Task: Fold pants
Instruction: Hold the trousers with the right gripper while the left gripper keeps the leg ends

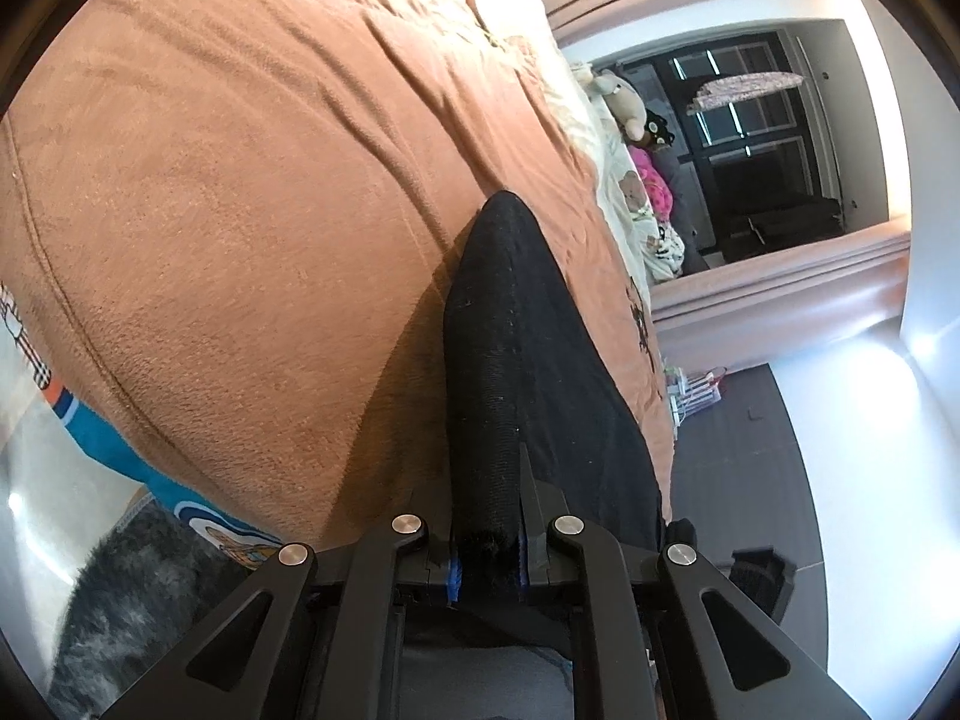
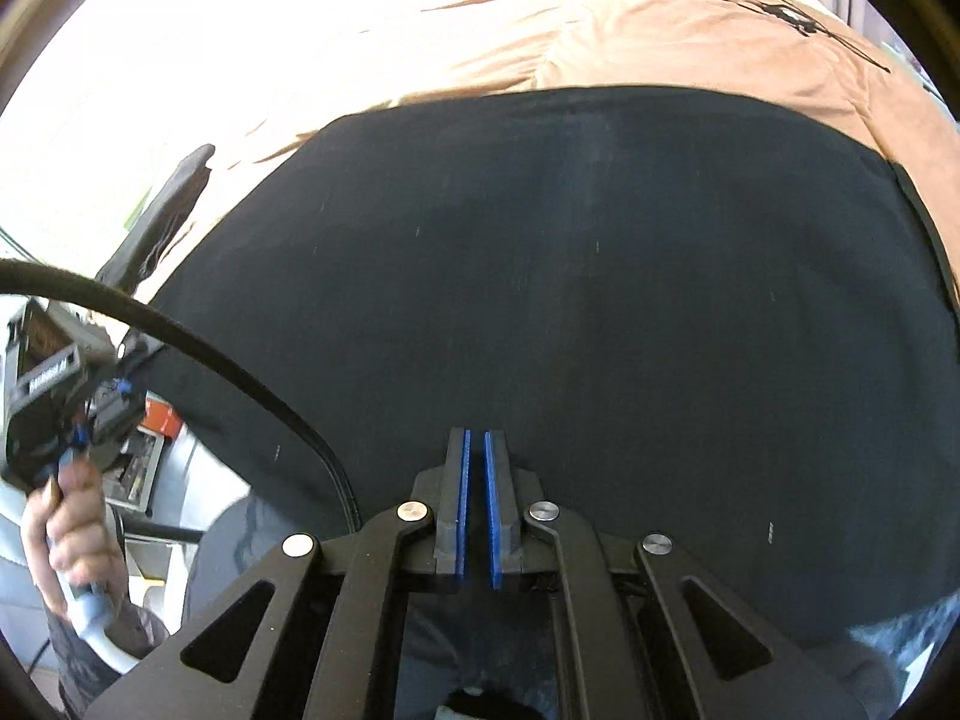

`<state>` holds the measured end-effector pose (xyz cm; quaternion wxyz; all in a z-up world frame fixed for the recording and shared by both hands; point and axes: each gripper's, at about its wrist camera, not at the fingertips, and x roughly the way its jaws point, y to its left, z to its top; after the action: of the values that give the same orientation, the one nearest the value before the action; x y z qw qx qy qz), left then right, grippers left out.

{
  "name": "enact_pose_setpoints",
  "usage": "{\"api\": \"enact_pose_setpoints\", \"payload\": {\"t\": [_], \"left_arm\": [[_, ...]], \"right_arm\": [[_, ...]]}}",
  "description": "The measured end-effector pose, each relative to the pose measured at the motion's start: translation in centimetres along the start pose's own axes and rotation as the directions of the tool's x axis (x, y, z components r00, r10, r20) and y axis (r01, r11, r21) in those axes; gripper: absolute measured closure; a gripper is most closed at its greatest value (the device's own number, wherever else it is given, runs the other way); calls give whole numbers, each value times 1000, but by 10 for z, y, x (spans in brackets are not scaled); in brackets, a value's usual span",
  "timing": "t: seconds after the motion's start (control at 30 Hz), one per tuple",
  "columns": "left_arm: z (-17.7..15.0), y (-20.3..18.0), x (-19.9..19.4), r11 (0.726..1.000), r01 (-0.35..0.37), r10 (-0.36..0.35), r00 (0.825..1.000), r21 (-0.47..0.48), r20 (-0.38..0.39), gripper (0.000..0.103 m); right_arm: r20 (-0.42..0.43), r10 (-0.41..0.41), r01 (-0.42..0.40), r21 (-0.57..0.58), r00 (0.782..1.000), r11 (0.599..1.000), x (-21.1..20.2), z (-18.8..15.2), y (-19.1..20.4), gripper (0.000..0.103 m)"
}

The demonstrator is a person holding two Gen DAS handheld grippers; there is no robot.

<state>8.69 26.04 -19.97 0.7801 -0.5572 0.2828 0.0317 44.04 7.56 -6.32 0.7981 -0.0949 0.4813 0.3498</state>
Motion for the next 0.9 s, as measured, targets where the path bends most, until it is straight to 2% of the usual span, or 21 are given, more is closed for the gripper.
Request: {"api": "enact_pose_setpoints", "payload": {"t": [0.2,0.53,0.9], "left_arm": [[0,2,4,999,-29,29,1000,-17,-10,89],[-2,12,10,995,-68,68,998,-79,-3,81],[1,12,14,991,-82,83,996,-109,11,81]], "right_arm": [[-19,-12,12,23,1000,1000,15,29,-9,101],[-15,-100,100,43,995,994,40,75,-15,101],[-17,-122,123,86,992,989,54,106,-20,101]]}}
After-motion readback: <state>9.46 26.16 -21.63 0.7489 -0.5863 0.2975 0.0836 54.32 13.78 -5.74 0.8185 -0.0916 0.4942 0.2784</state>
